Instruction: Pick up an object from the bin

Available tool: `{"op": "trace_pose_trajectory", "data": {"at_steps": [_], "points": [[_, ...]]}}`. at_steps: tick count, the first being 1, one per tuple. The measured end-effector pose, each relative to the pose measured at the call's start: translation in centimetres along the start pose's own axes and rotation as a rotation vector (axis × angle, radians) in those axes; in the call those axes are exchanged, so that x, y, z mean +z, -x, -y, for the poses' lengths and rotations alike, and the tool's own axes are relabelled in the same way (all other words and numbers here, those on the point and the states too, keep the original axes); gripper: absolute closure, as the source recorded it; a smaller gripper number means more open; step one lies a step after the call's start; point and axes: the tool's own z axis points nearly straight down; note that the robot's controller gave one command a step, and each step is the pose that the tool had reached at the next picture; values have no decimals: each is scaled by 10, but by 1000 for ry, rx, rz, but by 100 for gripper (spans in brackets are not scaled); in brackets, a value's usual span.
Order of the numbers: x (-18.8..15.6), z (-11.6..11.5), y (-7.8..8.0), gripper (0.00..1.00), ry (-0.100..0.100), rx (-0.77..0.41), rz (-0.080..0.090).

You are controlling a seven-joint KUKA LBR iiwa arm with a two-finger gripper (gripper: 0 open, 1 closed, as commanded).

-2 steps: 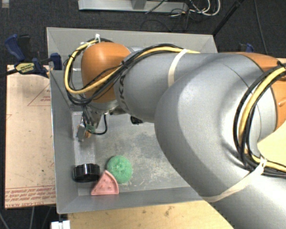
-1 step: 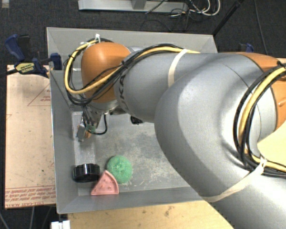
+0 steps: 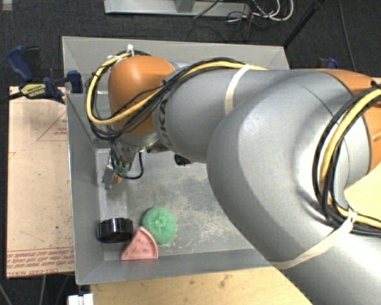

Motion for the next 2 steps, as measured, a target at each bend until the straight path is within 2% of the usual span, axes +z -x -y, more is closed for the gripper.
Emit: {"op": "trace_pose_trajectory", "data": {"at_steps": [2], "points": [[-23,0,0,100,1,0,1]]}}
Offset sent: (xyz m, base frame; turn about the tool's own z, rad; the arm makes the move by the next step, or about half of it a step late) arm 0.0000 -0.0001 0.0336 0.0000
